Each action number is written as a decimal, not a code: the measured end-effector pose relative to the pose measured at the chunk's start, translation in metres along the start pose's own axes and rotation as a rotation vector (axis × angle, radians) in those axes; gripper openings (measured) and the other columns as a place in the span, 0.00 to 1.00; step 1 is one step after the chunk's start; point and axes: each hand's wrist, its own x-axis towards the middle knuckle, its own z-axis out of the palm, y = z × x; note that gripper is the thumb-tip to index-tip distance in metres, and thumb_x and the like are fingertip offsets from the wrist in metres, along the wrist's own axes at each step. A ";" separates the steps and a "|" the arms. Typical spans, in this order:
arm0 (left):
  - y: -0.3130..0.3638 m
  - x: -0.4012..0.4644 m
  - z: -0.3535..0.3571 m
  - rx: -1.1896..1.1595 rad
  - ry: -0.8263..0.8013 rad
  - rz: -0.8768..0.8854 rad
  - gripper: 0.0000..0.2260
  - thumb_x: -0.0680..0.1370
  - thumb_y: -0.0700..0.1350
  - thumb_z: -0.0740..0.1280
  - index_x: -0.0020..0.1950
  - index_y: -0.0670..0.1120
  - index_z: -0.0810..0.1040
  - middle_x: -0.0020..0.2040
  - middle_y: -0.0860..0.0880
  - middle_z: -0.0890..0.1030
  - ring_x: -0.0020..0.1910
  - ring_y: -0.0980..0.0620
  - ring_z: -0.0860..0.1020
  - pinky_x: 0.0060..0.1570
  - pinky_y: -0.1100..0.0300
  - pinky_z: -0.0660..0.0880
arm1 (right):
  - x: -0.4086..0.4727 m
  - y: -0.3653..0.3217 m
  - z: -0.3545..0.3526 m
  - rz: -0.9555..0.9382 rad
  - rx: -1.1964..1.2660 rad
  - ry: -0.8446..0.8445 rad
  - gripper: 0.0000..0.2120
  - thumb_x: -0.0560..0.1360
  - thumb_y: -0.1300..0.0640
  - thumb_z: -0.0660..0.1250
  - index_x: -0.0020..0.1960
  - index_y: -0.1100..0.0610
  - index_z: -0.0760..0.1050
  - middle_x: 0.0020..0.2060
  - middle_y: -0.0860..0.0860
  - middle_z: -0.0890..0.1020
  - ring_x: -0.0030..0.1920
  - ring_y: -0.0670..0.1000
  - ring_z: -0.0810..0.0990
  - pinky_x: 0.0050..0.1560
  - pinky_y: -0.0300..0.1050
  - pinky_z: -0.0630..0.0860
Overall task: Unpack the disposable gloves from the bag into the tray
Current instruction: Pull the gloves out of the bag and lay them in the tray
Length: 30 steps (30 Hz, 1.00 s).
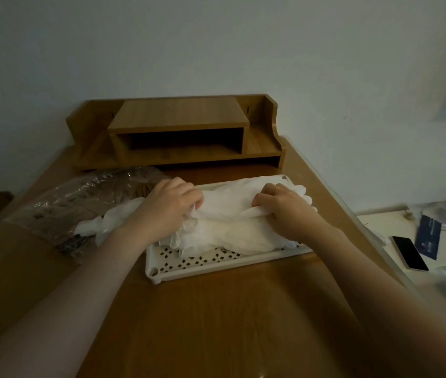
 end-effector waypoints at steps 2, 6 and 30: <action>0.000 -0.006 0.000 -0.045 -0.124 -0.153 0.18 0.74 0.33 0.62 0.59 0.53 0.70 0.50 0.58 0.66 0.59 0.51 0.66 0.57 0.58 0.61 | -0.008 0.000 -0.004 0.031 0.108 -0.058 0.18 0.76 0.61 0.58 0.63 0.52 0.76 0.62 0.49 0.72 0.61 0.52 0.67 0.64 0.47 0.65; 0.006 -0.011 -0.012 -0.034 -0.375 -0.215 0.18 0.79 0.39 0.58 0.65 0.55 0.72 0.60 0.56 0.72 0.66 0.52 0.63 0.65 0.56 0.57 | -0.017 -0.009 -0.018 0.131 0.408 -0.193 0.22 0.81 0.46 0.52 0.58 0.56 0.81 0.61 0.46 0.74 0.62 0.46 0.68 0.66 0.41 0.59; 0.039 0.009 0.037 0.032 -0.482 -0.442 0.50 0.68 0.76 0.51 0.78 0.45 0.40 0.78 0.45 0.42 0.77 0.47 0.42 0.73 0.52 0.38 | 0.007 -0.003 0.030 0.255 0.066 -0.287 0.58 0.61 0.23 0.62 0.76 0.45 0.33 0.76 0.48 0.34 0.75 0.56 0.32 0.71 0.67 0.35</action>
